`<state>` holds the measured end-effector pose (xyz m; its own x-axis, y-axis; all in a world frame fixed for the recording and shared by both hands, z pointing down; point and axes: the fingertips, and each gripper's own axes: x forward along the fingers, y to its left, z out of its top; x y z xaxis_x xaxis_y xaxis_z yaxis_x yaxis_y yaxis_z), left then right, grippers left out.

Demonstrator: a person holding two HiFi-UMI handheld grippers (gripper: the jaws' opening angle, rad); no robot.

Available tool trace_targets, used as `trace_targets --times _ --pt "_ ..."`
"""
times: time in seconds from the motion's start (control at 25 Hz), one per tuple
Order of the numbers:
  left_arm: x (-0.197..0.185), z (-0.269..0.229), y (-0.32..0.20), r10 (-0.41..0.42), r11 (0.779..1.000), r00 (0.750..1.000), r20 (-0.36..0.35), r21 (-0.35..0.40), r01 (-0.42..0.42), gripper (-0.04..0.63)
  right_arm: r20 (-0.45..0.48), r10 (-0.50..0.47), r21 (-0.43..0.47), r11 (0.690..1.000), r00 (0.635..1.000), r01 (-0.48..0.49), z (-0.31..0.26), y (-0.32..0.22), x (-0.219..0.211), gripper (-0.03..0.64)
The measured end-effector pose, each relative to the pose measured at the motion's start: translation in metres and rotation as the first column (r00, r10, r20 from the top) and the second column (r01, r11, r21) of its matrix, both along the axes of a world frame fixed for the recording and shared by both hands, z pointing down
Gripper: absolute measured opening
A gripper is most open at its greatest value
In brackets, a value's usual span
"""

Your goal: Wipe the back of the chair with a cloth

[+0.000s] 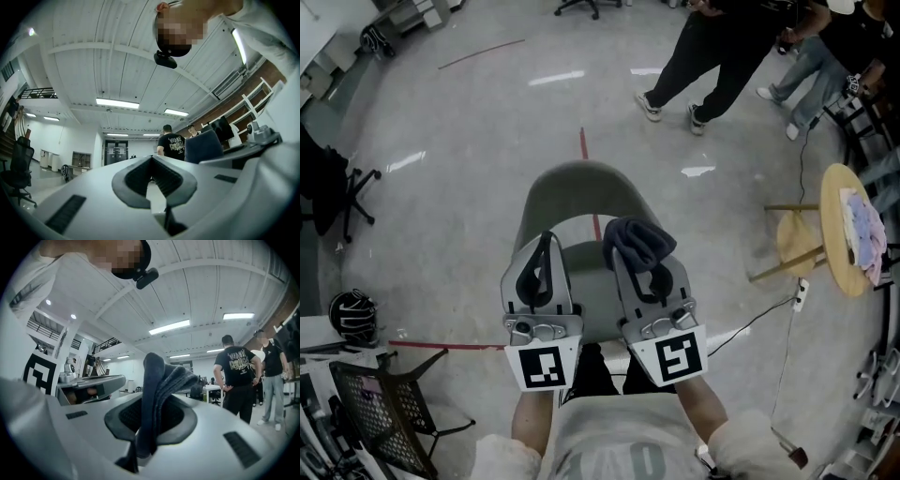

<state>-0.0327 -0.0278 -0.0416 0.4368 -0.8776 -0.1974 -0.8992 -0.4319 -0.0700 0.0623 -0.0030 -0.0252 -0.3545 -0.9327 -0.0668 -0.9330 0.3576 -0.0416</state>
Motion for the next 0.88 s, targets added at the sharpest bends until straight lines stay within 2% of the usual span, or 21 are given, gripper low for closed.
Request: trace_targets --times 0.16,0.28,0.4,0.64,0.88 --pt "0.009 0.056 -0.032 -0.016 1.0 1.0 -0.018 0.001 0.016 0.014 0.018 -0.02 -0.005 1.0 1.0 0.02 0.056 -0.04 0.0 0.054" --pt "0.01 0.117 -0.043 -0.01 1.0 1.0 -0.009 -0.026 0.01 0.014 -0.019 -0.053 -0.017 0.998 0.998 0.052 0.111 -0.055 -0.01 0.054" --pt "0.007 0.161 -0.054 -0.015 1.0 1.0 0.008 -0.017 0.015 0.014 -0.056 -0.067 -0.018 0.998 0.996 0.066 0.157 -0.067 -0.018 0.054" --pt "-0.005 0.21 -0.064 -0.075 0.997 0.997 -0.024 -0.034 0.074 0.014 -0.079 -0.065 -0.056 0.997 0.995 0.06 0.222 -0.082 -0.019 0.054" --pt "-0.025 0.237 -0.062 -0.089 0.994 0.996 -0.016 -0.073 0.087 0.014 -0.063 -0.065 -0.08 0.995 0.996 0.06 0.247 -0.091 -0.04 0.054"
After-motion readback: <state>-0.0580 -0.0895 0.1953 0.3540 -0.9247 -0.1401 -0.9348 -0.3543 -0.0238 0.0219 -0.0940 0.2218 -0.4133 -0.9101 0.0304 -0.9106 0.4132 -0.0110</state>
